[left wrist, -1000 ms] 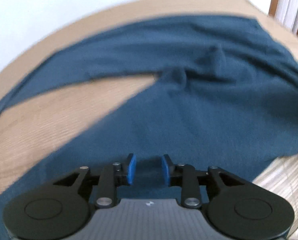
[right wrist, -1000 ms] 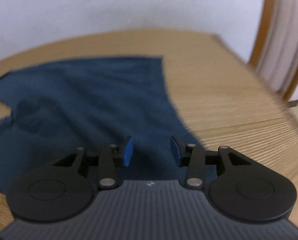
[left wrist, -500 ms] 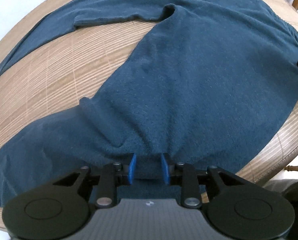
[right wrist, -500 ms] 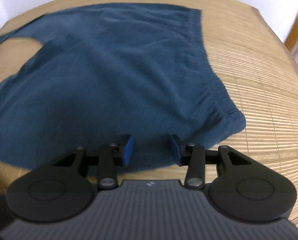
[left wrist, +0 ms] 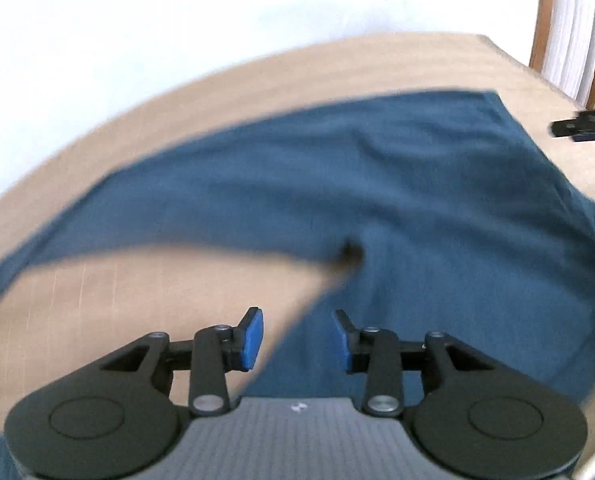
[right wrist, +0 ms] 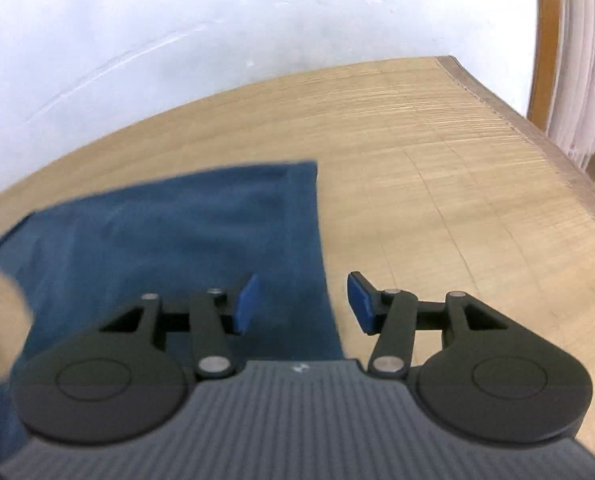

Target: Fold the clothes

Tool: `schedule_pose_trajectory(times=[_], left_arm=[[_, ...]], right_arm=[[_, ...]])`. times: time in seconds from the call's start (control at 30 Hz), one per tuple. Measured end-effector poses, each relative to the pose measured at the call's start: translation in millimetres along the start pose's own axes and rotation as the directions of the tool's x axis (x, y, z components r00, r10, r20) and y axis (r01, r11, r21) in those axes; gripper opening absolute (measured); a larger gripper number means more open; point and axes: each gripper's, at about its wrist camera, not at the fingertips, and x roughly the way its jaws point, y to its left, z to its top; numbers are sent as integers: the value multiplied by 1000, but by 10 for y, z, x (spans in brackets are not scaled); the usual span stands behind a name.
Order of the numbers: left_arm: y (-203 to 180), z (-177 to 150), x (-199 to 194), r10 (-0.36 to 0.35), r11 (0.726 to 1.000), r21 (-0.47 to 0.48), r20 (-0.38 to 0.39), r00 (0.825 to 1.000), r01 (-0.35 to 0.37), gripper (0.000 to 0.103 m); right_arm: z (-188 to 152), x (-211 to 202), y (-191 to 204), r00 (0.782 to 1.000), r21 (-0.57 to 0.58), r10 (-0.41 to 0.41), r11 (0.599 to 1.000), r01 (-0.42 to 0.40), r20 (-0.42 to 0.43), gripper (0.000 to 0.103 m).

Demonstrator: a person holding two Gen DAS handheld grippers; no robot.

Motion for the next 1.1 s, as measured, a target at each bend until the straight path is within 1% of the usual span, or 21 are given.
schedule_pose_trajectory(times=[0.07,0.13,0.2,0.23,0.27,0.3,0.37,0.4,0.43,0.47,0.57,0.63,0.7,0.73,0.77,0.83,0.9,0.93,1.0,1.03,1.1], left_arm=[[-154,155,171,30,999,40,48,998,-32,40],[-283,259,360,41,995,89,71,997,-47,40],[-376,280,550,28,991,130,51,998,-35,40],[-406,274,630,17,989,146,34,999,-22,40],[-429,252,704,-2,987,158,-7,1000,3,39],[-453,228,768,-18,986,166,-44,999,25,33],[-509,166,727,-31,985,167,-43,999,38,30],[-530,158,697,-39,984,170,-55,998,48,27],[-549,151,668,-50,983,171,-69,996,61,25],[-557,154,644,-80,983,155,-92,993,93,21],[-669,168,578,-163,977,117,-133,978,179,20],[-862,157,509,-163,973,144,-127,978,181,20],[-1066,117,456,-115,973,192,-88,989,130,21],[-1138,108,442,-91,975,199,-73,993,104,21],[-1163,108,437,-72,978,191,-69,995,84,21],[-1205,108,427,-35,984,172,-62,997,45,25],[-1098,95,417,-28,994,100,-74,997,35,39],[-1039,87,409,-27,998,62,-81,996,32,42],[-862,45,351,-41,999,-21,-107,993,39,44],[-783,21,319,-45,998,-55,-119,992,39,44],[-639,-78,176,-35,994,-104,-118,992,23,46]], right_arm=[[189,374,67,1000,11,-8,1000,8,-4,52],[322,670,242,1000,-26,9,1000,-9,6,52],[382,869,434,999,-124,36,992,-35,6,52],[411,1007,548,999,-173,33,984,-32,7,52],[424,1127,635,1000,-213,31,977,-30,0,52],[434,1258,689,999,-234,29,972,-34,-24,52],[405,1386,704,998,-221,26,975,-39,-63,51],[370,1349,688,999,-225,26,974,-33,-34,51],[373,1357,659,999,-233,14,972,-22,-35,51],[357,1331,633,999,-251,-8,968,-1,-33,51],[372,1286,477,998,-272,-67,960,59,-20,50],[388,1261,387,992,-280,-129,952,124,0,50],[431,1263,239,988,-242,-155,958,151,2,50],[430,1240,209,986,-228,-169,959,166,6,50],[443,1265,216,984,-229,-177,957,176,14,50],[471,1325,235,981,-232,-192,953,194,31,51],[485,1303,245,977,-200,-210,957,211,27,51],[485,1271,288,973,-170,-230,958,233,32,52],[431,1017,338,976,-122,-208,969,214,60,52],[369,876,359,982,-103,-178,978,184,68,52],[202,600,419,990,-62,-118,991,122,76,54]])
